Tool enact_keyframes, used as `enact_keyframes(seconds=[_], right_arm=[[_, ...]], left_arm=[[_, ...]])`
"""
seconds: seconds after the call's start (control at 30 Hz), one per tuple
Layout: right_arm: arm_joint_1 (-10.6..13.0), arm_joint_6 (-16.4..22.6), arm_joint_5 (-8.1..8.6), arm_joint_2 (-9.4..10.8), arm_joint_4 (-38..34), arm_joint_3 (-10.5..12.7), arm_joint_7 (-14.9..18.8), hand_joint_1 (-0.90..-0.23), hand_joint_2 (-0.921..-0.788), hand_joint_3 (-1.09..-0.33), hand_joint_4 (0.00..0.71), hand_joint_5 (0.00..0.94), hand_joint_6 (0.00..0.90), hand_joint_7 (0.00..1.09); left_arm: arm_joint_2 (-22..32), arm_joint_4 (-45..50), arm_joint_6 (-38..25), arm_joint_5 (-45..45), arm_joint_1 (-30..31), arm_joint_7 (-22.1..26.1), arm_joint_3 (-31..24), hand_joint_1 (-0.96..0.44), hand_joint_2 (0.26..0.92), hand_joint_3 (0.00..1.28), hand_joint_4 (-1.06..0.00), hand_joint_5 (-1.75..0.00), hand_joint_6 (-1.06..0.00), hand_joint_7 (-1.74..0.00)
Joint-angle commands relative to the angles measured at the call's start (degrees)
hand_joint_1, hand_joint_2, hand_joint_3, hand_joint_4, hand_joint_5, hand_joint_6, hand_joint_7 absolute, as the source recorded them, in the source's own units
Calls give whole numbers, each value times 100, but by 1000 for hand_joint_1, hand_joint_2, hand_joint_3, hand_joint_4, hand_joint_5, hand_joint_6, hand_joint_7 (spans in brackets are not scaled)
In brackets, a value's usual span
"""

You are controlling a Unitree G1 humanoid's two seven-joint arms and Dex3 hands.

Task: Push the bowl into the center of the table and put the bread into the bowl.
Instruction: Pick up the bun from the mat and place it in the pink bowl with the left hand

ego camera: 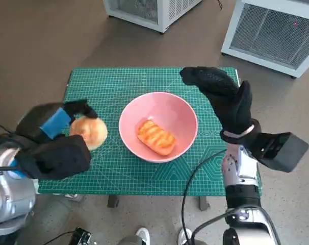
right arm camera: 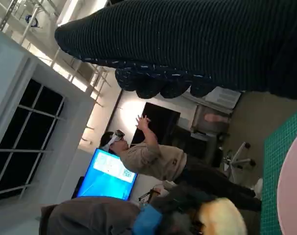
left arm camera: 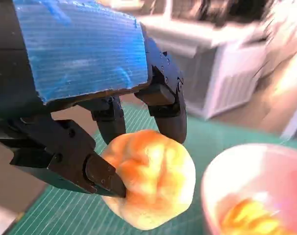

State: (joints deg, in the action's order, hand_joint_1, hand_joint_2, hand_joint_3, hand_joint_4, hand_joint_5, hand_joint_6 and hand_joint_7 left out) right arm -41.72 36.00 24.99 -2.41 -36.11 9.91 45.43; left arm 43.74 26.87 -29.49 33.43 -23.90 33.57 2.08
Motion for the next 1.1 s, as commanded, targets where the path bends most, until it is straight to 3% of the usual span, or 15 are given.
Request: enact_keyframes(seconds=[0.03,0.53,0.83,1.1], right_arm=[[149,1,-31,20,-22,3,-53,-719,-921,-712,185,0,-1,611],[207,55,-36,34,11,10,-107,-719,-921,-713,184,1,-1,608],[240,84,-28,39,29,24,-142,-715,-921,-713,182,0,-1,603],[298,87,-31,32,117,31,-194,-714,-921,-714,185,2,-1,601]], left_arm=[[-104,226,-13,-21,-421,-13,-14,3,862,99,-787,-1045,-699,-1115],[-672,-371,459,200,-1682,-108,858,3,866,72,-816,-1079,-724,-1020],[-1203,-1312,747,348,-2351,-61,1463,2,882,61,-783,-1020,-705,-1134],[-1643,-2168,878,353,-2632,-110,1823,2,892,55,-774,-1057,-682,-1135]])
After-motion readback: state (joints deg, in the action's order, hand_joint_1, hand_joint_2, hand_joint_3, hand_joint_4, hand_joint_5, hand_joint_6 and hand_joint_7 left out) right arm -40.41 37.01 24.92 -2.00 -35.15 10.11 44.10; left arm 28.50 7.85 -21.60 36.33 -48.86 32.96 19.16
